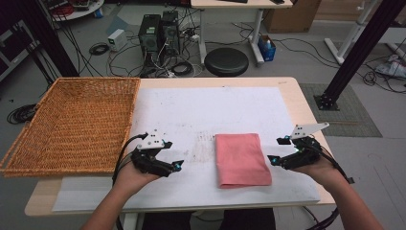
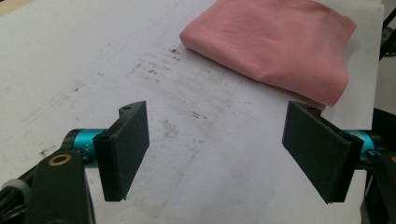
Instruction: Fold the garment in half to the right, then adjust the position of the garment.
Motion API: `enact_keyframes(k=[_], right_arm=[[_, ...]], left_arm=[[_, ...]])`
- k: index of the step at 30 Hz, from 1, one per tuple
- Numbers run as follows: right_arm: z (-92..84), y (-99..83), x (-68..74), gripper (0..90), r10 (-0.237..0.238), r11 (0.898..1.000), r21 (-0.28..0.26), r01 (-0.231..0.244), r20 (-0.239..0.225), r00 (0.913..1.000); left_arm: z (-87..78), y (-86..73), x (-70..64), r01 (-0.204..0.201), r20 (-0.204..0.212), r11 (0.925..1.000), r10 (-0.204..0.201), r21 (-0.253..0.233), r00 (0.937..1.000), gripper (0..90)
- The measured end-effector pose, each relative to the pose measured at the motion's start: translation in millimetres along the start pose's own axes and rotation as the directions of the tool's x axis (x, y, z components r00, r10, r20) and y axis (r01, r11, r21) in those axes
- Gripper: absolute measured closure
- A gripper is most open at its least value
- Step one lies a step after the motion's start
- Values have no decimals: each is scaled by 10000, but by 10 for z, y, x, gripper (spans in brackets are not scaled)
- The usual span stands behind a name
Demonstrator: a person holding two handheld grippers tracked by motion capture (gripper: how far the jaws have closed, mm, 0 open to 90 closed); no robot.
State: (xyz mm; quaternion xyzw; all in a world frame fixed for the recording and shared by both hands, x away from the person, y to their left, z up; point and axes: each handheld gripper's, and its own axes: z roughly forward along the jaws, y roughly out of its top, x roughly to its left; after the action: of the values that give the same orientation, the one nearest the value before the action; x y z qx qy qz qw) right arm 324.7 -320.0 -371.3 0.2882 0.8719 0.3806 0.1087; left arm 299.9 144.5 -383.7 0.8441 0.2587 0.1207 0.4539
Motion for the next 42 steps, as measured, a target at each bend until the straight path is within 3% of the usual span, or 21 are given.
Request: enact_keyframes(k=[10,16,22,34,38,42], right_arm=[[11,58,-48,207,-10,10000,-18,10,90,10000],[48,99,-149,207,-37,9999,156,34,200,9998],[141,151,-274,207,100,9997,213,-105,213,9997],[475,298,-441,207,181,9969,767,-188,93,9998],[664,340,-476,207,253,9941,1054,-246,-55,9997],[869,355,-493,218,247,9889,1469,-206,-261,9994]], left_arm=[[156,61,-150,-149,185,9999,148,8,9997,230],[306,100,-283,-422,250,9991,423,-11,9988,230],[468,90,-373,-394,637,9991,384,144,9972,230],[862,23,-500,-532,1442,9960,424,724,9886,230],[977,16,-527,-107,1528,9979,9,635,9883,230],[1086,24,-595,47,1741,9983,-148,580,9846,230]])
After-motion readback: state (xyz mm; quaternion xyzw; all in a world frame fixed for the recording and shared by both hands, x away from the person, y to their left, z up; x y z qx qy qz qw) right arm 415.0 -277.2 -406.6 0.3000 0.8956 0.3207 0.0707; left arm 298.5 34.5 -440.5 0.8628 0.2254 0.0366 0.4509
